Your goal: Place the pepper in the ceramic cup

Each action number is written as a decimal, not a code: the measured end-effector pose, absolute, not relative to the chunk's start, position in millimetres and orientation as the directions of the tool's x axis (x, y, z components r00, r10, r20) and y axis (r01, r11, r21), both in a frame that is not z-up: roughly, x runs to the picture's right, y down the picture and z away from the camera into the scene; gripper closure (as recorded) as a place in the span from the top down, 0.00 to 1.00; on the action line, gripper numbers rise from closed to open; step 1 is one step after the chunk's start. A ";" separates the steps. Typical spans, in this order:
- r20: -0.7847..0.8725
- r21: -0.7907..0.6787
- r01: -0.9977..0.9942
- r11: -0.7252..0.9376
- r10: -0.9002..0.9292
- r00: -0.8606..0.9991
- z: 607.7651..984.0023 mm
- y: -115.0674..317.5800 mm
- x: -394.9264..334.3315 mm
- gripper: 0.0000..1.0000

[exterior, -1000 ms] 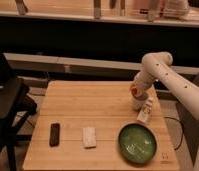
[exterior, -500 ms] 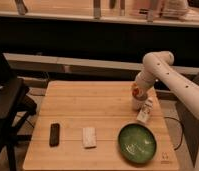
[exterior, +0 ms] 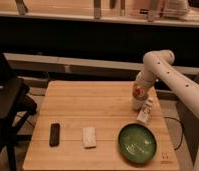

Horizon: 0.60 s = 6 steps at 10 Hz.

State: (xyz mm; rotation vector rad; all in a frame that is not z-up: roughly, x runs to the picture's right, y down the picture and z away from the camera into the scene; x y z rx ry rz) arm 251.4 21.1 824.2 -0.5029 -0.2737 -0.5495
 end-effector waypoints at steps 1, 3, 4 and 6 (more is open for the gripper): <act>0.375 -0.383 0.560 0.735 -0.430 0.821 823.4 20.8 253.5 0.51; 0.373 -0.385 0.562 0.732 -0.434 0.820 822.0 19.3 254.9 0.70; 0.371 -0.386 0.563 0.731 -0.436 0.820 821.1 17.9 254.9 0.76; 0.372 -0.386 0.570 0.725 -0.444 0.815 820.1 15.7 251.5 0.80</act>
